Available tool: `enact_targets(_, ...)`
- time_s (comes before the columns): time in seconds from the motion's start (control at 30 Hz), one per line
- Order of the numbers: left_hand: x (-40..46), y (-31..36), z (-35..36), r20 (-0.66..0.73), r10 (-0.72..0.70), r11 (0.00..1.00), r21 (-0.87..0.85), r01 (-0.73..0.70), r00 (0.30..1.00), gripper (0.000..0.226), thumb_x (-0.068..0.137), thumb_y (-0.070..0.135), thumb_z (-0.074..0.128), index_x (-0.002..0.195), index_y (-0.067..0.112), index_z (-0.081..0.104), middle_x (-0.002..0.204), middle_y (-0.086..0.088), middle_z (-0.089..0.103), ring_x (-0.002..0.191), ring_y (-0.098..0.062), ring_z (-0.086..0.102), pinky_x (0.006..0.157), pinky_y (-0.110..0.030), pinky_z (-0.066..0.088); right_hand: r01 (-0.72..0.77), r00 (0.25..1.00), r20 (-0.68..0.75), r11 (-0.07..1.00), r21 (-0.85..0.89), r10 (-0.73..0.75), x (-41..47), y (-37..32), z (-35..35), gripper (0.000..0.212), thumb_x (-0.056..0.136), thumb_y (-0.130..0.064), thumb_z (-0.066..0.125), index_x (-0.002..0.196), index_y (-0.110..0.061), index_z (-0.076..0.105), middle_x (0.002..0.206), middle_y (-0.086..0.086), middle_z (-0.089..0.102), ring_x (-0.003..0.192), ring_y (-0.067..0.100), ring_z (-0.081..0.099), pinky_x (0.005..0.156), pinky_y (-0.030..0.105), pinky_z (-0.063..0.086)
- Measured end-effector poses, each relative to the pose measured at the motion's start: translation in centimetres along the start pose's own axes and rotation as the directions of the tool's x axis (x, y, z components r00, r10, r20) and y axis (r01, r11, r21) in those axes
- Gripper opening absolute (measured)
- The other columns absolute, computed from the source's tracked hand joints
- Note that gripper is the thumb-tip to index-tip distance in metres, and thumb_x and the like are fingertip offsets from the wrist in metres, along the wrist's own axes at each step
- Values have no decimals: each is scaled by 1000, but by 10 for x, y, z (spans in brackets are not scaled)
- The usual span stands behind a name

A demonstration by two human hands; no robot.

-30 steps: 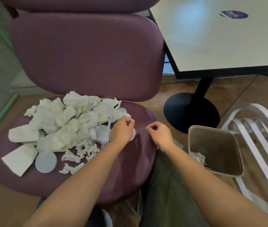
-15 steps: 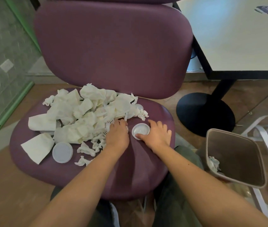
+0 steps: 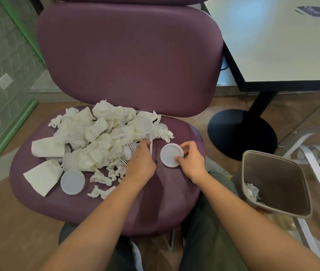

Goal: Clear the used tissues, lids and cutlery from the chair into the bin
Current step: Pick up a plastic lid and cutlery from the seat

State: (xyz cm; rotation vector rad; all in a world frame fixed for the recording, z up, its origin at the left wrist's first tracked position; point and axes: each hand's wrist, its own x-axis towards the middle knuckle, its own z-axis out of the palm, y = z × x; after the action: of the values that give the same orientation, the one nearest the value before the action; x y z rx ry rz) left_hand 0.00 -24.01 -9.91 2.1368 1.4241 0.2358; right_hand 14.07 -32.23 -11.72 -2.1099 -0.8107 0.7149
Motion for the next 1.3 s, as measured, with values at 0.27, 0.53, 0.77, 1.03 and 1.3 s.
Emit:
enact_targets(0.27, -3, 54, 21, 1, 54, 964, -260, -52, 999, 47, 78, 8, 57, 121, 25, 55, 85, 11, 60, 85, -10, 61, 72, -24, 48, -59, 967, -204, 916, 397, 151, -11, 16, -52, 16, 87, -9, 64, 93, -19, 53, 89, -1, 60, 83, 16, 59, 66, 24, 45)
enact_targets(0.53, -10, 148, 65, 131, 277, 910, -353, -216, 952, 30, 81, 18, 71, 107, 30, 62, 77, 14, 65, 82, -6, 62, 75, -25, 49, -75, 881, -384, 883, 463, 276, -20, 58, -126, 24, 88, -15, 66, 108, -16, 53, 101, 3, 60, 93, 18, 60, 80, 33, 56)
enact_targets(0.77, -20, 202, 127, 303, 347, 911, -336, -241, 888, 29, 84, 22, 73, 109, 28, 61, 83, 7, 69, 78, -5, 64, 65, -17, 45, -90, 821, -456, 866, 492, 344, -33, 99, -178, 23, 89, -7, 64, 107, -15, 51, 100, 0, 57, 89, 13, 56, 65, 15, 43)
enact_targets(1.03, -34, 238, 196, 440, 211, 975, -162, -154, 873, 27, 82, 23, 75, 103, 32, 61, 102, 4, 67, 91, -16, 66, 82, -36, 57, -291, 727, -489, 861, 417, 482, -38, 156, -202, 21, 89, -9, 65, 99, -17, 49, 94, 2, 58, 91, 22, 57, 78, 29, 42)
enact_targets(1.3, -35, 244, 208, 427, 158, 982, -158, -98, 890, 42, 89, 38, 66, 129, 28, 56, 125, 0, 62, 115, -21, 59, 96, -40, 50, -438, 795, -346, 866, 239, 498, -33, 180, -195, 35, 89, -22, 68, 122, -12, 60, 121, 9, 64, 106, 25, 62, 84, 29, 43)
